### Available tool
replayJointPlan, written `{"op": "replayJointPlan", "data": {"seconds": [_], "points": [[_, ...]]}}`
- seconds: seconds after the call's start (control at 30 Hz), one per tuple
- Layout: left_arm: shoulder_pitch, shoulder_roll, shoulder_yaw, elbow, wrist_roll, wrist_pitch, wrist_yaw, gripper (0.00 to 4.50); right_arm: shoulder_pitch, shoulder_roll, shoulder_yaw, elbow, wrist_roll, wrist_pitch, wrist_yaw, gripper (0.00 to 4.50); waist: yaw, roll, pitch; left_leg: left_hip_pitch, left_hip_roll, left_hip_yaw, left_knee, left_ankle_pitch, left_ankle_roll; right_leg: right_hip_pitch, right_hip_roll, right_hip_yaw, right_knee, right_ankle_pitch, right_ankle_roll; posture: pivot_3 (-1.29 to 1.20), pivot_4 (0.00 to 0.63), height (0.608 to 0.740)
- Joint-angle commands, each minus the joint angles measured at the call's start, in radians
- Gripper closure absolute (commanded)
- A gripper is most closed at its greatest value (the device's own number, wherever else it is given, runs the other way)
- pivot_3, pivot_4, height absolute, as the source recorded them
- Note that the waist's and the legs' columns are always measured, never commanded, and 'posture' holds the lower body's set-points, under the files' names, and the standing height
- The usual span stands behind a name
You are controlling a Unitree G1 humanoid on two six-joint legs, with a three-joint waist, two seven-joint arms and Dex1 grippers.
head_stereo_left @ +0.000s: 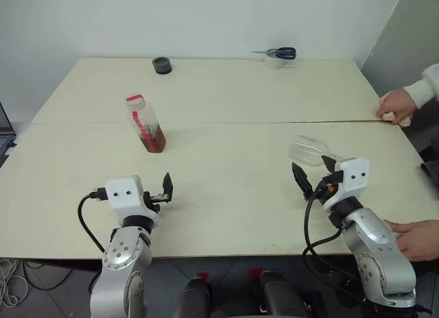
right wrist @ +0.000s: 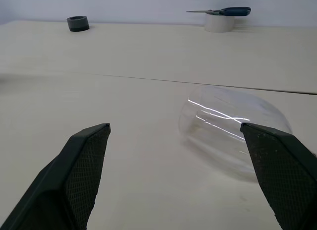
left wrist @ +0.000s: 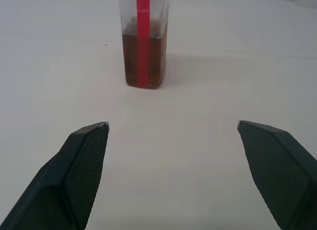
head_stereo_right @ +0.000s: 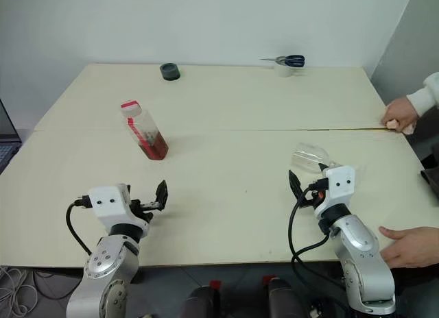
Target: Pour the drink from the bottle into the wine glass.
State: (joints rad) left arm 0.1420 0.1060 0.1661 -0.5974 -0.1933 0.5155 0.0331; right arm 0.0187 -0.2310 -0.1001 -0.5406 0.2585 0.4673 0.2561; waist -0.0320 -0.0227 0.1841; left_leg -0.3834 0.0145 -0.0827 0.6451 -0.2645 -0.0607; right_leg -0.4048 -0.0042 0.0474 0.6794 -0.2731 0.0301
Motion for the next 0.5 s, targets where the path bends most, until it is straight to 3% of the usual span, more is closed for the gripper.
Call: {"op": "replayJointPlan", "data": {"seconds": [0.03, 0.5], "points": [[-0.009, -0.005, 0.010, -0.029, 0.006, -0.025, 0.004, 0.03, -0.011, -0.003, -0.013, -0.022, 0.014, -0.027, 0.003, 0.00, 0.000, 0.000, 0.000, 0.000, 0.000, 0.000, 0.000, 0.000, 0.000, 0.000, 0.000, 0.000, 0.000, 0.000, 0.000, 0.00, 0.150, 0.740], [-0.001, -0.007, 0.036, -0.025, 0.005, -0.035, 0.005, 0.03, -0.038, -0.020, 0.000, -0.008, 0.014, -0.034, 0.030, 0.00, 0.000, 0.000, 0.000, 0.000, 0.000, 0.000, 0.000, 0.000, 0.000, 0.000, 0.000, 0.000, 0.000, 0.000, 0.000, 0.00, 0.150, 0.740]]}}
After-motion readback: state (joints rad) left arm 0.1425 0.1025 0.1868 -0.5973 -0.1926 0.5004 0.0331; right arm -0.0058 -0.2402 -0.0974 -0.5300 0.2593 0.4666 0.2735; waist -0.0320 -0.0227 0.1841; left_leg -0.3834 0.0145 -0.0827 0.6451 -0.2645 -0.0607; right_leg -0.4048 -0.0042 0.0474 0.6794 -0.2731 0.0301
